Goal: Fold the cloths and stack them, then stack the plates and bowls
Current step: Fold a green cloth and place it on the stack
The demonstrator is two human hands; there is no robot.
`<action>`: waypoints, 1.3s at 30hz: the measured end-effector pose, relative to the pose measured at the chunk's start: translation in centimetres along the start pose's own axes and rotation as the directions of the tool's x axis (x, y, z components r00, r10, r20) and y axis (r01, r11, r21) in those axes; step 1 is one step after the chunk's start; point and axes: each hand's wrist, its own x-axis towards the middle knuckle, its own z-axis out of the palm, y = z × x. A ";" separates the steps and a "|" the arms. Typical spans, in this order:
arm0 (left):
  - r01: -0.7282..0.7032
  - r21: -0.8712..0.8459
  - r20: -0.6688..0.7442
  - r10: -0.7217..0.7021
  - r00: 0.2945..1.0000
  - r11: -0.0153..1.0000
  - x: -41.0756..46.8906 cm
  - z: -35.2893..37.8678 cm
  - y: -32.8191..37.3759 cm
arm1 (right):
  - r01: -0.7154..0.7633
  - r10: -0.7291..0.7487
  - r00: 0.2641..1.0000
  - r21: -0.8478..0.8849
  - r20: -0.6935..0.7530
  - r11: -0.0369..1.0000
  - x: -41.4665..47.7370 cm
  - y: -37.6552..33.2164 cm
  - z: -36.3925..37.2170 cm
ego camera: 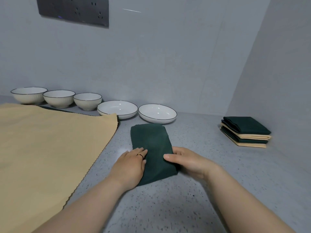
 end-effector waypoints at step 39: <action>-0.219 0.001 0.170 0.216 0.962 0.976 -1.1 -0.1 1.2 | -0.248 0.137 0.830 -0.138 -0.540 0.959 1.9 -0.6 -0.6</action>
